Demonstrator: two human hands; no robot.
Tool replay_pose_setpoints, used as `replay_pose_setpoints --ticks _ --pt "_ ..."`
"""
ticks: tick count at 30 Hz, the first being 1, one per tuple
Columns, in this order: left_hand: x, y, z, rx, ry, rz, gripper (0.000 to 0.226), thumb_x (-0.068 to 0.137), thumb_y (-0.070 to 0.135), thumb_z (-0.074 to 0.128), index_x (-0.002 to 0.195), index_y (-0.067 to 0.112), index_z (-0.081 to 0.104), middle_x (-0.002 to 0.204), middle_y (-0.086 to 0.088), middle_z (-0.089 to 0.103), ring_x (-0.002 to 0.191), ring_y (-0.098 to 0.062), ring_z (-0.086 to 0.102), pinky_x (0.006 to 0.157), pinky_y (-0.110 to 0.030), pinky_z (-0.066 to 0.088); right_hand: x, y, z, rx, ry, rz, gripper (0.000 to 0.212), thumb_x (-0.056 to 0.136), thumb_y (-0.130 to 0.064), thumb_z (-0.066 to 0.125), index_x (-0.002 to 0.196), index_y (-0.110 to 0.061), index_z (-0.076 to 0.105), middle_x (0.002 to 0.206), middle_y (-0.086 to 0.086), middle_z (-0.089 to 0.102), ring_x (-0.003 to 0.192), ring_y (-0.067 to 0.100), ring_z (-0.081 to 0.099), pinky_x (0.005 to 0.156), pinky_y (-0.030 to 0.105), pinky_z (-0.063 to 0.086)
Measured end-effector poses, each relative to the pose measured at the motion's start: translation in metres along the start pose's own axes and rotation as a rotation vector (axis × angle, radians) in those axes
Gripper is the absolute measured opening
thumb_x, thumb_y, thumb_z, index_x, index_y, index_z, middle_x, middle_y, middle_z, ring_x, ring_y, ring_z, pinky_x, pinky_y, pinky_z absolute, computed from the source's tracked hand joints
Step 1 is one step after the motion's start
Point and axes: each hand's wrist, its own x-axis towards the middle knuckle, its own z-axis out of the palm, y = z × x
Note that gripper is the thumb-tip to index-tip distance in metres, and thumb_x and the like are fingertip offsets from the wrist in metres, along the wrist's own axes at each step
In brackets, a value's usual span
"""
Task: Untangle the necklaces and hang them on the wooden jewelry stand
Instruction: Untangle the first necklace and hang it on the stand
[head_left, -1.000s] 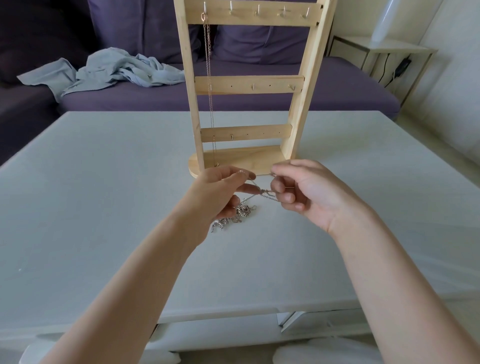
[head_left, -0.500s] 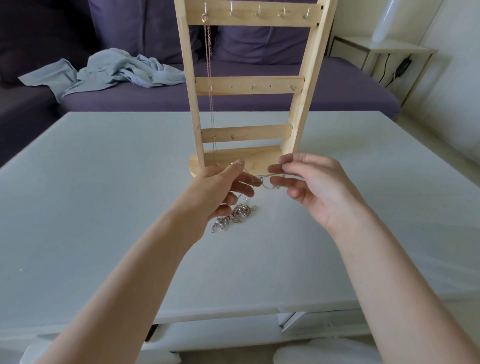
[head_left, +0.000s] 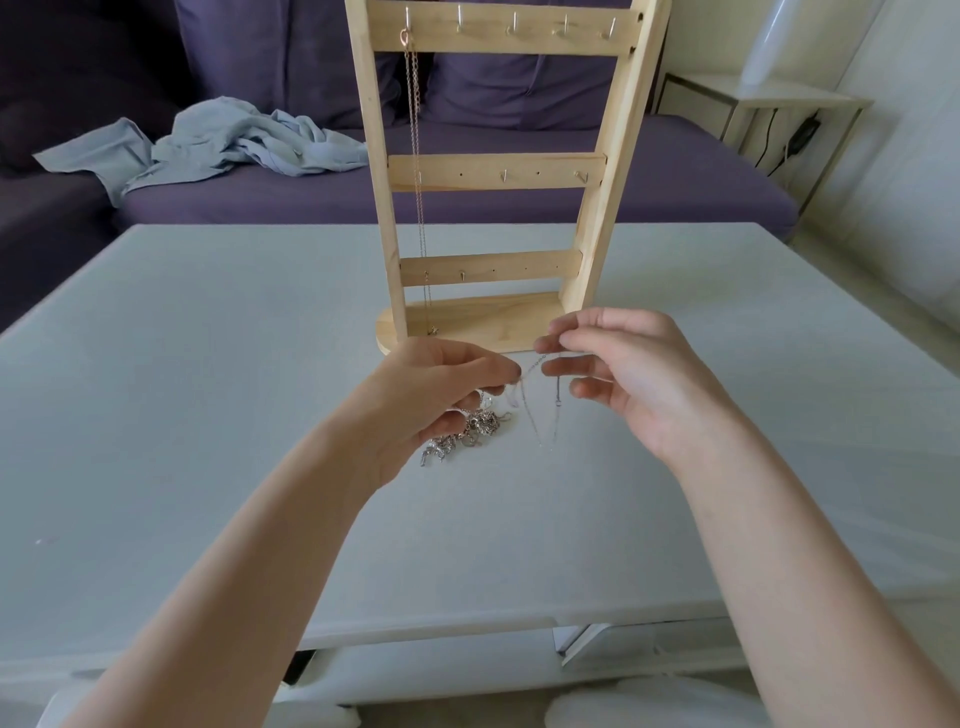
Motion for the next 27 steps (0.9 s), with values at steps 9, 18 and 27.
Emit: replay_pose_setpoints --ticks 9,18,27 --pt "0.004 -0.0023 0.0005 0.097 0.15 0.006 0.011 0.087 0.007 0.061 0.082 0.017 0.065 0.06 0.002 0.039 0.051 -0.009 0.037 0.046 -0.012 0.036 0.0022 0.0025 0.0018 0.034 -0.016 0.004 0.019 0.087 0.012 0.049 0.091 0.003 0.065 0.08 0.011 0.067 0.066 0.018 0.068 0.055 0.017 0.052" --pt "0.0083 -0.0069 0.0027 0.168 0.208 0.104 0.006 0.084 0.019 0.069 0.079 0.019 0.071 0.052 0.01 0.043 0.037 -0.002 0.033 0.042 -0.009 0.028 0.001 0.001 0.0021 0.103 -0.045 0.017 0.018 0.088 0.012 0.049 0.094 0.004 0.064 0.079 0.011 0.067 0.066 0.018 0.069 0.056 0.017 0.052" --pt "0.008 -0.0035 0.0051 0.13 0.206 0.137 0.01 0.085 0.018 0.067 0.087 0.009 0.072 0.039 0.015 0.031 0.035 -0.005 0.027 0.039 -0.011 0.023 0.0013 0.0038 0.0029 0.054 -0.098 0.048 0.014 0.084 0.009 0.059 0.093 0.0 0.065 0.082 0.011 0.068 0.065 0.016 0.069 0.056 0.016 0.052"
